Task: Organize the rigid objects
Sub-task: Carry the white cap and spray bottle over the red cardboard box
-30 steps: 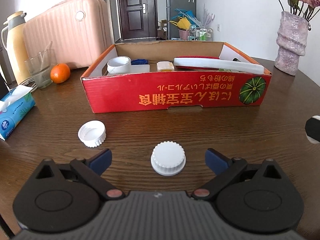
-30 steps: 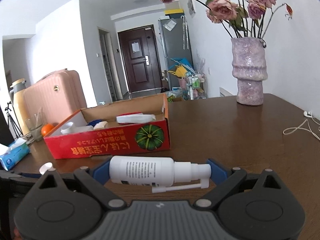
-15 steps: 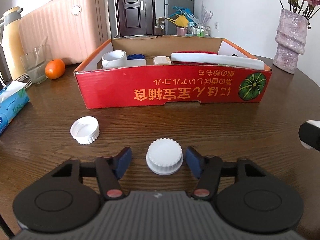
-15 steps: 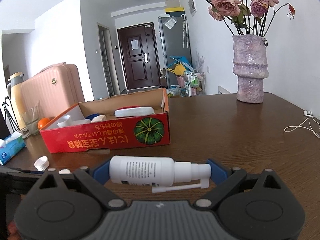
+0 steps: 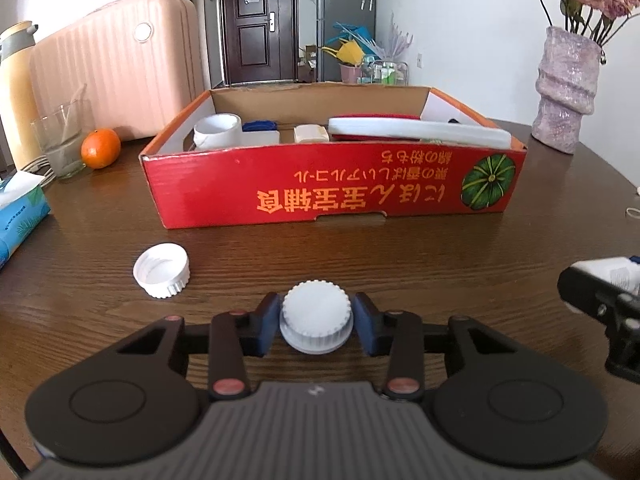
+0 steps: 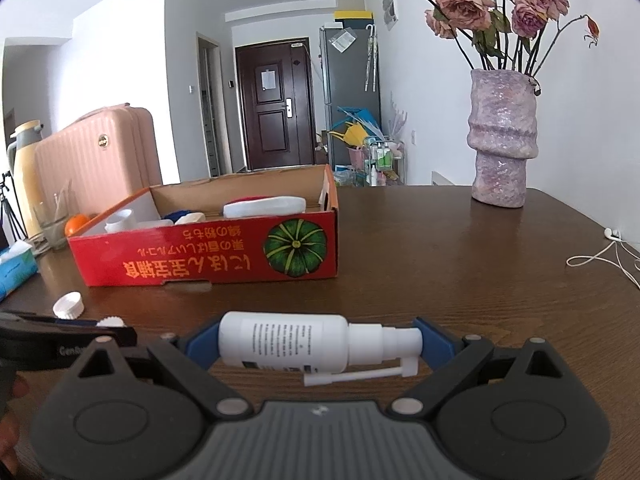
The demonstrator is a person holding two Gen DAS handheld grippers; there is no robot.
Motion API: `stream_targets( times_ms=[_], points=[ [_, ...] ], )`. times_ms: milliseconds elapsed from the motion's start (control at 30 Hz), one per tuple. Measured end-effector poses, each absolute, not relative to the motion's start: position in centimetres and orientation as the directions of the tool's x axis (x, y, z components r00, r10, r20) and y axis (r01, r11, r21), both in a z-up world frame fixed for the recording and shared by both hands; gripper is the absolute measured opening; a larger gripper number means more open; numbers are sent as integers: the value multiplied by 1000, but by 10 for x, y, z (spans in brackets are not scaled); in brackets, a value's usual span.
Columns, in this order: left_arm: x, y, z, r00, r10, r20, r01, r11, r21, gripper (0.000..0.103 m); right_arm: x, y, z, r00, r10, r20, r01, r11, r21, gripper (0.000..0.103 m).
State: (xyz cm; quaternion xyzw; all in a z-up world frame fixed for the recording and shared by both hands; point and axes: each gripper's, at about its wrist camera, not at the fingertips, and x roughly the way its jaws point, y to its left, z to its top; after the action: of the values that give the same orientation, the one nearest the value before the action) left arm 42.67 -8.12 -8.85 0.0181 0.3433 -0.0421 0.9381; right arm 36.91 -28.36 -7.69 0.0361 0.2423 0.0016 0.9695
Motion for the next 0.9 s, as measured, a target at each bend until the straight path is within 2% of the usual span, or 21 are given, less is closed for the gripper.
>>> stream_targets(
  times_ms=[400, 533, 900],
  points=[
    [418, -74, -72, 797, -70, -600, 82, 997, -8, 41, 367, -285, -72, 896, 22, -444, 15, 997, 81, 98],
    [421, -67, -62, 799, -70, -597, 66, 997, -29, 41, 364, -283, -61, 904, 46, -426, -6, 996, 94, 98],
    [432, -62, -13, 860, -70, -506, 69, 997, -20, 41, 383, -262, -15, 931, 108, -348, -87, 993, 76, 98]
  ],
)
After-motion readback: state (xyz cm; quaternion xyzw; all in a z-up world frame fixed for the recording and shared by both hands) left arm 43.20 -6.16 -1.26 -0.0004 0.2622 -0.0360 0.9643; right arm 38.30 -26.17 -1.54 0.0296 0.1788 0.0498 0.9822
